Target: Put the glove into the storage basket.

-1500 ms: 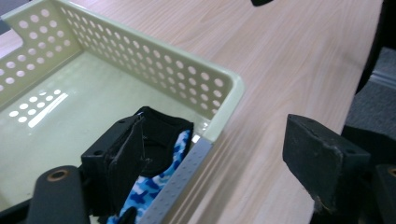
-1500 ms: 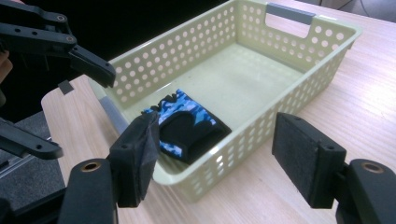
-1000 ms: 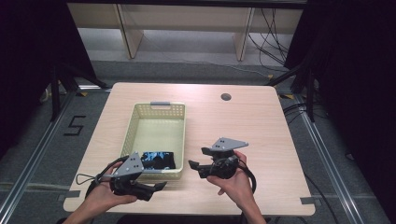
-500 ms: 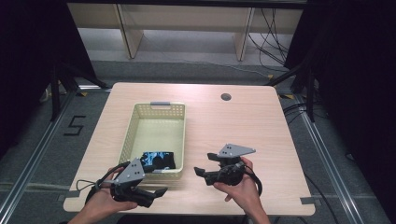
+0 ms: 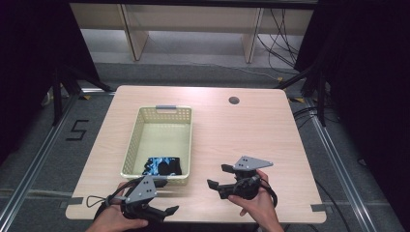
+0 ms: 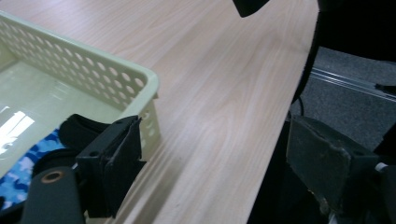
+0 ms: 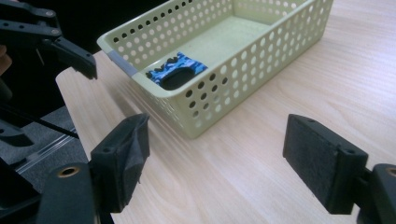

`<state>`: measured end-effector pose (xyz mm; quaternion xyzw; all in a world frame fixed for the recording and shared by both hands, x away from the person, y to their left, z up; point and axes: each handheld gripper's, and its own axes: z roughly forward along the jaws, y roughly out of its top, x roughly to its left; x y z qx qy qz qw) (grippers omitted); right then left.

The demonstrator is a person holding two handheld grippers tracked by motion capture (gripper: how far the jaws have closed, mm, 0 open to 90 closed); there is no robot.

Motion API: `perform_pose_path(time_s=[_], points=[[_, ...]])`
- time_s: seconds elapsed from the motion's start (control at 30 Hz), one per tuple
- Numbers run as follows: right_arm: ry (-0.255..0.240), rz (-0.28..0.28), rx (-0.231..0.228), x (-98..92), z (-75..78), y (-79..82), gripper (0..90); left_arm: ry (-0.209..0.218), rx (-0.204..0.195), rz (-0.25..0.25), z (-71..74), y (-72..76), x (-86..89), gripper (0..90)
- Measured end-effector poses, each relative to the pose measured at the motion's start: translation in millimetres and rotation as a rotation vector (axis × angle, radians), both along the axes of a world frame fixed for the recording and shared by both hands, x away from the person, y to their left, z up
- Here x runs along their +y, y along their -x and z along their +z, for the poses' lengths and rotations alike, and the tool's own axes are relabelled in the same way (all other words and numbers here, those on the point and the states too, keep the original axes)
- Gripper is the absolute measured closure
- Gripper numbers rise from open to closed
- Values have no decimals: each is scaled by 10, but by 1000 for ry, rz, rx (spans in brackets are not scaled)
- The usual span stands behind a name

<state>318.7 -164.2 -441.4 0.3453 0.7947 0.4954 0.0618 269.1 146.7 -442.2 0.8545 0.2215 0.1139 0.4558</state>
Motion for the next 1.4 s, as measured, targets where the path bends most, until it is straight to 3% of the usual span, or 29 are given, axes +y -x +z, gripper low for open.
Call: perform_pose_path(time_s=[0.03,0.13,0.17,0.23,0.27,0.33,0.37,0.4,0.47,0.5,0.57,0.7,0.73,0.77,0.8,0.83,0.87,0.97,1.0,1.03,1.07,1.1,1.2,1.23,1.27,1.3,1.4], points=[[9,-2,-16,-32,-23,7,230,9,17,2,-27,30,-15,179],[-12,-21,17,-33,-57,59,219,-5,4,-19,-55,35,-19,177],[-5,1,-6,-45,-75,44,217,-4,12,-28,-81,47,-27,176],[6,-6,-3,-65,-92,69,214,9,12,-56,-125,43,-26,153],[-19,-10,25,-52,-107,94,213,9,12,-56,-125,43,-26,152],[-10,4,1,-75,-132,87,210,-5,47,-48,-174,44,-24,153],[-17,-17,35,-72,-135,122,207,-4,35,-52,-194,41,-24,153],[1,-12,18,-93,-144,116,206,-7,48,-48,-204,47,-24,153],[-11,-15,35,-89,-168,145,205,-12,26,-58,-226,45,-18,151],[2,-18,33,-91,-186,147,204,-8,55,-43,-235,62,-18,149],[-14,-16,48,-97,-203,179,198,4,53,-43,-277,67,-20,149],[8,-3,21,-130,-235,183,173,-33,54,-60,-343,59,-4,150],[-3,-30,57,-125,-229,226,173,-18,58,-47,-361,68,-10,149],[1,-17,31,-141,-243,209,172,-21,64,-41,-373,71,-8,150],[-5,-22,47,-138,-244,231,173,-3,73,-38,-395,77,-19,149],[2,-18,35,-153,-253,225,172,-31,66,-38,-401,71,-9,149],[-3,-27,56,-150,-254,248,172,-30,65,-44,-412,73,-12,150],[20,-23,37,-178,-275,254,172,-22,60,-49,-436,84,-18,150],[11,-25,56,-171,-281,275,172,-52,52,-57,-433,74,0,150],[4,-19,46,-175,-297,270,172,-42,75,-52,-439,82,-4,150],[21,-12,23,-189,-303,266,172,-36,67,-44,-455,91,-8,150],[4,-27,62,-175,-305,297,172,-42,66,-48,-456,91,-3,150],[23,-12,37,-200,-319,300,169,-48,67,-37,-460,85,20,150],[12,-18,64,-194,-322,325,169,-54,61,-57,-459,74,29,149],[21,-18,39,-206,-330,319,168,-38,72,-39,-476,89,20,150],[20,-15,55,-208,-331,332,167,-47,70,-41,-480,88,28,150],[26,-14,46,-224,-351,342,165,-48,72,-37,-495,96,29,150]])
